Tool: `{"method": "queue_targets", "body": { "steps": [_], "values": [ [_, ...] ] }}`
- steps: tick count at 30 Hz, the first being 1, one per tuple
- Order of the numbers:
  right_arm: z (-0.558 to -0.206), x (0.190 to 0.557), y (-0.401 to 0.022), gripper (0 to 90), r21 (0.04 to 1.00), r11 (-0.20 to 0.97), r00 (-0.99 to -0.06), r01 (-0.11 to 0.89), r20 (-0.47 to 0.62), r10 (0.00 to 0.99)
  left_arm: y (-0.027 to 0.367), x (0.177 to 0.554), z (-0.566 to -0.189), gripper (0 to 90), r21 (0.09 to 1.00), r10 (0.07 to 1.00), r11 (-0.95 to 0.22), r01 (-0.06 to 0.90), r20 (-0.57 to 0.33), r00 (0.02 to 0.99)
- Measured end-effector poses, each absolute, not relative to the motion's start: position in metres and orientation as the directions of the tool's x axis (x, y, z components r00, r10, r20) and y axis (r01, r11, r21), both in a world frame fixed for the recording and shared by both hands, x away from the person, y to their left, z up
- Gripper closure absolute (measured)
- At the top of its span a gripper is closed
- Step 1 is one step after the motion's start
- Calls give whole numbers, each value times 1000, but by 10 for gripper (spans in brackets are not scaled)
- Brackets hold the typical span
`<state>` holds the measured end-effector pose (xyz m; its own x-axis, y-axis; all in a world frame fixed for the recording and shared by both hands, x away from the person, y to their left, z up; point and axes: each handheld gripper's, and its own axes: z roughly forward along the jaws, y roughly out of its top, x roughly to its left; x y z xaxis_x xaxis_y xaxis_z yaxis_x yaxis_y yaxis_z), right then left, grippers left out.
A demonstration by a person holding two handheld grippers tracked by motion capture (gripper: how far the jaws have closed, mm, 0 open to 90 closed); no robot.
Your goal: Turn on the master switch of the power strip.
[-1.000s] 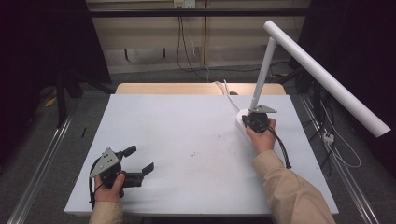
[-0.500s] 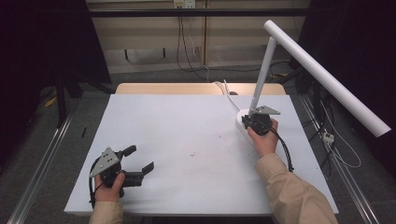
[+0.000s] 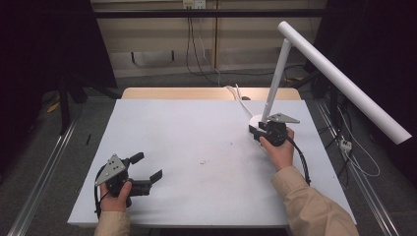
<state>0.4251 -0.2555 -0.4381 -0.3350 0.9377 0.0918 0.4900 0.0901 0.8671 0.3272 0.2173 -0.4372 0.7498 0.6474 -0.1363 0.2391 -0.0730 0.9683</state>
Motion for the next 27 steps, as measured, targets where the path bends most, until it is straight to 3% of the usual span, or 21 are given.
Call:
{"method": "queue_targets", "body": {
  "steps": [8,27],
  "values": [
    [-441,409,-261,365,868,74,-354,491,121,927,218,325,-436,38,968,651,-72,239,-136,747],
    [-437,375,-257,243,878,107,-440,467,126,889,217,326,-436,38,968,650,-74,238,-134,748]
  ]
}}
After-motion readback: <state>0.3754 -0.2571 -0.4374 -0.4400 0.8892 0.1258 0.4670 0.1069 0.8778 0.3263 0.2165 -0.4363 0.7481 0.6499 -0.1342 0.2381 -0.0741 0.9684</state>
